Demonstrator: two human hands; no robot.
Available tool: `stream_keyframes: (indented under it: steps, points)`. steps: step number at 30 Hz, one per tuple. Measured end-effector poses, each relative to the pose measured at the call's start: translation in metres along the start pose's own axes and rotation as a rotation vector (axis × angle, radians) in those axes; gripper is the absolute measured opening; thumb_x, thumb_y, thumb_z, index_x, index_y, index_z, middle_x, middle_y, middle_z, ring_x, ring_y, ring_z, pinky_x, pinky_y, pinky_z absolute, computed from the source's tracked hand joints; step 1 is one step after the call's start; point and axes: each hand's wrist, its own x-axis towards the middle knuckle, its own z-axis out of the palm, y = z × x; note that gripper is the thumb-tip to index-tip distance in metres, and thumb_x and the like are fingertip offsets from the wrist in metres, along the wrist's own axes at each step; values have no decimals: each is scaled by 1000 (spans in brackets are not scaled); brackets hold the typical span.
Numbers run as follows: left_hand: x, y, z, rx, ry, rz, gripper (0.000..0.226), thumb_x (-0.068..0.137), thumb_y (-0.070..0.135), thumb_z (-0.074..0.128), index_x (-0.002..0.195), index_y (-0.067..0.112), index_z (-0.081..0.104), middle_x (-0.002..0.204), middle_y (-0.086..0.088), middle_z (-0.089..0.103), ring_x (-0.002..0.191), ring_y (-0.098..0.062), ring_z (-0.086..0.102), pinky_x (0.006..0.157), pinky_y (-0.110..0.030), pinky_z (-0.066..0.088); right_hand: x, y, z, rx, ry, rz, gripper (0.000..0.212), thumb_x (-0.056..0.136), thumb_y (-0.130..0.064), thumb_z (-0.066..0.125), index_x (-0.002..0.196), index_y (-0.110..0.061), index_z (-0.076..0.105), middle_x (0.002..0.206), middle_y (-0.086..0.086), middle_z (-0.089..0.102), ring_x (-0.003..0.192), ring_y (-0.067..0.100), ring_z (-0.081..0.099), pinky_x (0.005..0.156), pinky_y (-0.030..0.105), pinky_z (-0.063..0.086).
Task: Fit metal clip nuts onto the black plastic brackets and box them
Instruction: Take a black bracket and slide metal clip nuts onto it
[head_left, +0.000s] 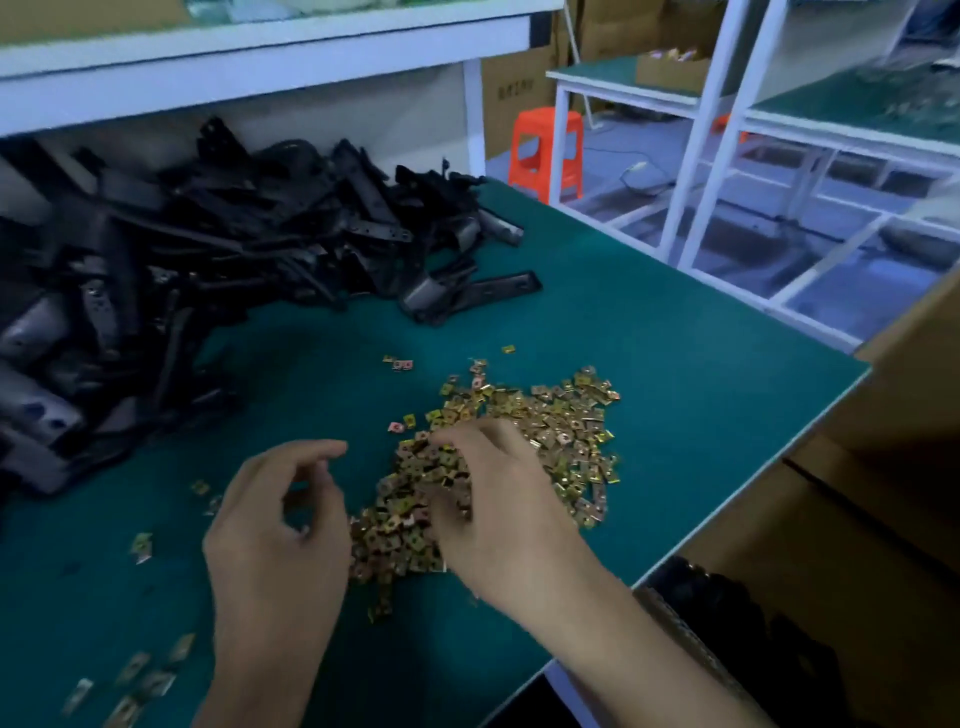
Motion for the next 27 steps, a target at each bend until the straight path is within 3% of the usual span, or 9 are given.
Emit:
stream_keyframes:
  steps: [3, 6, 9, 13, 17, 20, 22, 24, 27]
  points:
    - [9, -30, -32, 106, 32, -185, 33, 94, 7, 63, 103, 39, 65, 109, 8, 60, 90, -7, 57, 76, -15, 37, 23, -29, 28, 28, -149, -100, 39, 95, -31, 61, 133, -24, 55, 127, -7, 49, 118, 10, 50, 96, 17, 39]
    - [15, -59, -59, 186, 22, -300, 36, 93, 9, 67, 114, 38, 61, 119, 6, 50, 105, -14, 49, 86, -26, 37, 42, -52, 56, -99, -384, -142, 55, 88, -44, 67, 138, -28, 50, 127, -2, 47, 117, 19, 50, 100, 31, 43]
    - [18, -87, -79, 268, 61, -346, 41, 92, 10, 69, 127, 28, 59, 122, 4, 41, 121, -20, 40, 97, -26, 29, 62, -71, 81, -268, -566, -135, 71, 81, -56, 71, 142, -33, 45, 132, -1, 43, 123, 23, 46, 101, 43, 45]
    - [28, -118, -92, 321, 35, -383, 54, 91, 15, 73, 141, 17, 53, 136, -9, 43, 129, -29, 37, 104, -30, 31, 87, -86, 118, -281, -581, -135, 76, 79, -55, 75, 145, -33, 42, 138, 0, 42, 126, 25, 45, 101, 43, 46]
    - [43, -135, -93, 305, -64, -398, 72, 95, 26, 68, 157, 23, 30, 156, -8, 29, 142, -27, 27, 115, -42, 31, 105, -94, 160, -142, -467, -122, 81, 86, -45, 72, 152, -33, 26, 145, 1, 34, 131, 25, 42, 104, 41, 46]
    - [60, -139, -88, 188, -81, -365, 78, 99, 25, 64, 160, 32, 17, 162, -1, 24, 148, -20, 23, 109, -29, 30, 113, -95, 182, -45, -363, -137, 79, 90, -36, 68, 153, -35, 20, 148, 0, 28, 130, 22, 43, 100, 37, 48]
    - [72, -140, -83, 133, -82, -358, 70, 100, 25, 62, 159, 32, 25, 159, 2, 30, 142, -17, 33, 101, -13, 28, 114, -92, 190, -38, -314, -166, 72, 91, -32, 66, 152, -31, 27, 147, 0, 31, 130, 22, 44, 104, 38, 46]
    - [81, -143, -78, 114, -21, -336, 53, 100, 24, 62, 150, 25, 43, 146, 1, 42, 118, -8, 50, 86, 5, 29, 114, -86, 194, -44, -275, -204, 66, 91, -28, 66, 150, -26, 36, 144, 0, 38, 129, 21, 45, 107, 37, 43]
    - [86, -150, -75, 107, 72, -354, 40, 100, 24, 64, 139, 23, 55, 125, 6, 47, 88, 3, 50, 71, 7, 33, 114, -77, 194, -36, -252, -236, 53, 89, -22, 69, 140, -23, 52, 134, -5, 51, 124, 12, 46, 102, 15, 37]
